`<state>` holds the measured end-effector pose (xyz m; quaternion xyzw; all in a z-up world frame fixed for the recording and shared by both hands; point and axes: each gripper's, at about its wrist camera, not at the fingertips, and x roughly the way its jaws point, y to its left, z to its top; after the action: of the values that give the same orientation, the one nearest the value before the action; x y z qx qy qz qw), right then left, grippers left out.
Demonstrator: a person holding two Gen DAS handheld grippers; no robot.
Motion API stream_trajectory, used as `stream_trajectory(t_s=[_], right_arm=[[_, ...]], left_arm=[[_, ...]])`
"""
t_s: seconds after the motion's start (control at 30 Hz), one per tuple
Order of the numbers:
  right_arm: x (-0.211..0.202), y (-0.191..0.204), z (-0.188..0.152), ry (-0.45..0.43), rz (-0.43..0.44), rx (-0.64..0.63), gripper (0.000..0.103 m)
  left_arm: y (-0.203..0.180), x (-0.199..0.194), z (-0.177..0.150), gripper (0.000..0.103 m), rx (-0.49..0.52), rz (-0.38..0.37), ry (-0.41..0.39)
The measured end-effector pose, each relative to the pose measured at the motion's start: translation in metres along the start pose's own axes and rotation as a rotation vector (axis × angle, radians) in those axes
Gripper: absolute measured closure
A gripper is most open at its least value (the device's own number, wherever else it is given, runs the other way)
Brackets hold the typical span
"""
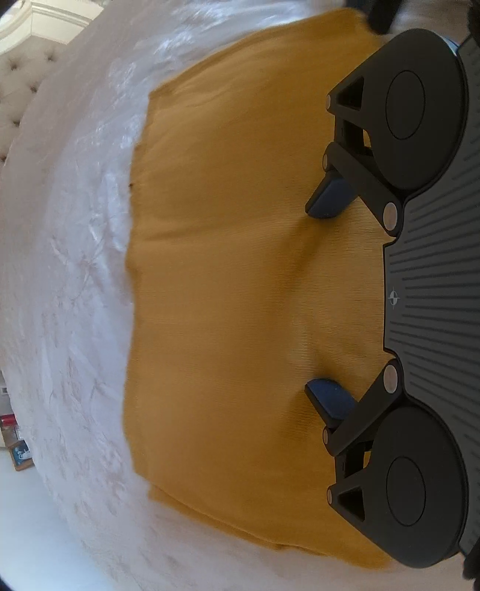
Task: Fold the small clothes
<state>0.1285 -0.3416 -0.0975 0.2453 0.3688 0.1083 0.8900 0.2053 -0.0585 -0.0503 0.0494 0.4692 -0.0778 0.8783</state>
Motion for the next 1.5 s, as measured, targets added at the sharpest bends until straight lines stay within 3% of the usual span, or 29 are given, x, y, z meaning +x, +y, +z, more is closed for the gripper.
stream_trajectory(t_s=[0.17, 0.4, 0.73, 0.8, 0.83, 0.93, 1.0, 1.03, 1.23, 1.37, 1.5], right_arm=[[-0.001, -0.004, 0.000, -0.009, 0.020, 0.013, 0.000], [0.003, -0.023, 0.017, -0.045, 0.077, 0.153, 0.000], [0.041, -0.031, 0.066, 0.023, 0.117, 0.120, 0.002], [0.046, -0.032, 0.071, 0.030, 0.130, 0.116, 0.017], [0.049, -0.034, 0.073, 0.039, 0.142, 0.125, 0.029], [0.059, -0.041, 0.076, 0.056, 0.165, 0.186, 0.043], [0.064, -0.040, 0.077, 0.066, 0.161, 0.204, 0.058], [0.067, -0.038, 0.077, 0.074, 0.143, 0.204, 0.072], [0.055, -0.010, 0.086, 0.071, 0.033, 0.155, 0.080], [0.041, 0.034, 0.106, 0.070, -0.014, 0.058, 0.080], [0.039, 0.096, 0.122, 0.072, 0.005, -0.045, 0.081]], left_arm=[[0.008, -0.016, -0.016, 0.008, -0.023, -0.030, -0.016], [0.036, -0.036, -0.024, 0.008, -0.094, -0.054, -0.064], [0.077, -0.049, -0.023, 0.009, -0.141, -0.063, -0.132], [0.085, -0.048, -0.026, 0.009, -0.156, -0.074, -0.132], [0.088, -0.048, -0.028, 0.009, -0.162, -0.077, -0.134], [0.100, -0.049, -0.032, 0.009, -0.173, -0.084, -0.149], [0.110, -0.049, -0.032, 0.009, -0.178, -0.082, -0.165], [0.115, -0.049, -0.032, 0.009, -0.184, -0.081, -0.175], [0.142, -0.050, -0.031, 0.009, -0.165, -0.090, -0.230], [0.158, -0.051, -0.034, 0.009, -0.150, -0.087, -0.271], [0.172, -0.051, -0.042, 0.009, -0.166, -0.121, -0.288]])
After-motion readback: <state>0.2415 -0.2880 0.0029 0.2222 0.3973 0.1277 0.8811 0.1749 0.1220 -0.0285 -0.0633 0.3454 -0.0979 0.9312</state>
